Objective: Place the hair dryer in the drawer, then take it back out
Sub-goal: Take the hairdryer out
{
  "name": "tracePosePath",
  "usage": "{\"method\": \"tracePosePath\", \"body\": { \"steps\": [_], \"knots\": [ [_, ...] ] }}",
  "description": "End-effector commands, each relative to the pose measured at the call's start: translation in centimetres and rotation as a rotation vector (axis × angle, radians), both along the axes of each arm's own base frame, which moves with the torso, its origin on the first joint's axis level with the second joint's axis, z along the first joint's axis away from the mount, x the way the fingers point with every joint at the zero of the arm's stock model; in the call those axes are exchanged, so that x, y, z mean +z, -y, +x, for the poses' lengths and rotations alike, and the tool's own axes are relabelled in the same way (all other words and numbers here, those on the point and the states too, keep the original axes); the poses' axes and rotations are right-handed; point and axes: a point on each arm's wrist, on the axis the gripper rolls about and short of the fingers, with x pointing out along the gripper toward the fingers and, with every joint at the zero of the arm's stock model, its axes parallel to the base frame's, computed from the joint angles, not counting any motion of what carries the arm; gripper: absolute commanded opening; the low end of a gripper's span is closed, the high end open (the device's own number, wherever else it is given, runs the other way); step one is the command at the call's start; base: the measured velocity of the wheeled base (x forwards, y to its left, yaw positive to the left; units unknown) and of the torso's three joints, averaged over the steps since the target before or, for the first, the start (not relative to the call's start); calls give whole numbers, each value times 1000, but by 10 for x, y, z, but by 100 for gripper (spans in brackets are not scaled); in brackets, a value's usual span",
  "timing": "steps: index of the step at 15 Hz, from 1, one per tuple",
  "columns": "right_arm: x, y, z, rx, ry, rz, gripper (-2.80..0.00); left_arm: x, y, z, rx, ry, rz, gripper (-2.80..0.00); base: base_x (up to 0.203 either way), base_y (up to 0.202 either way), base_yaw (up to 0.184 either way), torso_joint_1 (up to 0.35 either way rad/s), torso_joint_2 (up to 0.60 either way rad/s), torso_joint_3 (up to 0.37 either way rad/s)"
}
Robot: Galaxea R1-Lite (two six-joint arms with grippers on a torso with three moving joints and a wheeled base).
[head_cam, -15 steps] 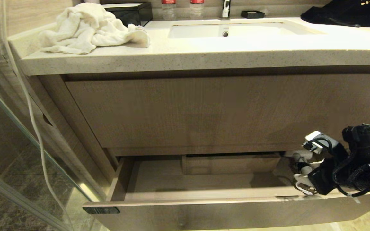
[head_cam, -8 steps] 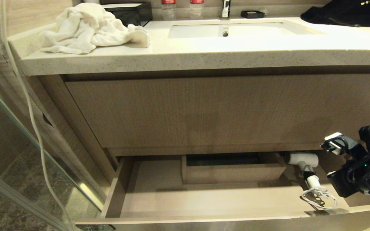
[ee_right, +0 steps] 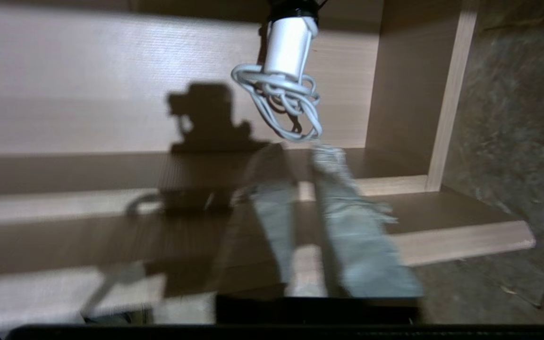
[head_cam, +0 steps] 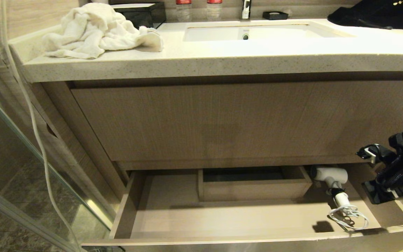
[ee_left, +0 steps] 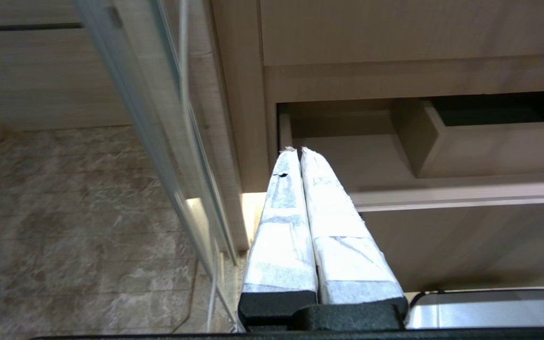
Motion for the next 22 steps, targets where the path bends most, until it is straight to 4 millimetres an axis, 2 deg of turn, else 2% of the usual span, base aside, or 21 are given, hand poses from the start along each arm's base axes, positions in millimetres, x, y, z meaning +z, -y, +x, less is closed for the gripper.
{"method": "tracePosePath", "body": {
  "steps": [1,3,7,13,19,22],
  "knots": [
    [-20,11,24,-49,-46,30,0,0,0,0,0,-3,0,-280,0,0,0,0,0,0],
    [-32,23,57,-101,-39,56,0,0,0,0,0,-3,0,-280,0,0,0,0,0,0],
    [-66,44,88,-155,-74,79,0,0,0,0,0,-3,0,-280,0,0,0,0,0,0],
    [-100,66,105,-202,-115,98,0,0,0,0,0,-3,0,-280,0,0,0,0,0,0],
    [-125,73,125,-191,-91,110,0,0,0,0,0,-3,0,-280,0,0,0,0,0,0],
    [-133,72,125,-151,-101,174,0,0,0,0,0,-2,0,-280,0,0,0,0,0,0]
  ]
}}
